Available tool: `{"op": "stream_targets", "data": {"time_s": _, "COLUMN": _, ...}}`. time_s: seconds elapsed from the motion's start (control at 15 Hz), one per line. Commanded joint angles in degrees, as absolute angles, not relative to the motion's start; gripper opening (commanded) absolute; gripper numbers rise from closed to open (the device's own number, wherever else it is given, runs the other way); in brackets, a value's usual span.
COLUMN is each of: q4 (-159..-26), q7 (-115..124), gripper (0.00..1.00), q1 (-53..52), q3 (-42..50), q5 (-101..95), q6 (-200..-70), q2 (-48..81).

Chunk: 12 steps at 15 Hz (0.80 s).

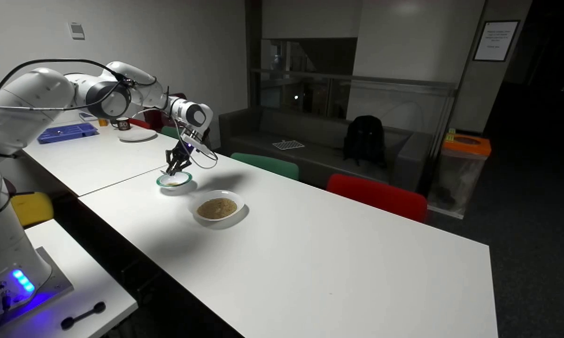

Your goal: Scoop some contents from the white plate using the spoon and put it in the bowl.

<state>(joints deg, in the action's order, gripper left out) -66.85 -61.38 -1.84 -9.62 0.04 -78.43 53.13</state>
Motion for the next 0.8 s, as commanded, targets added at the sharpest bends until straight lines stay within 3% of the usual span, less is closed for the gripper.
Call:
{"op": "stream_targets", "data": {"time_s": 0.0, "q4": -72.91, "q7": -65.4, "gripper": 0.03, "q1": -1.8, "q3": -10.02, "q5": -2.05, "q6": -84.81, "q2": 48.81}}
{"op": "stream_targets", "data": {"time_s": 0.73, "q4": -83.53, "q7": -65.95, "gripper": 0.03, "q1": -1.76, "q3": -9.73, "q5": -2.66, "q6": -99.71, "q2": 42.08}}
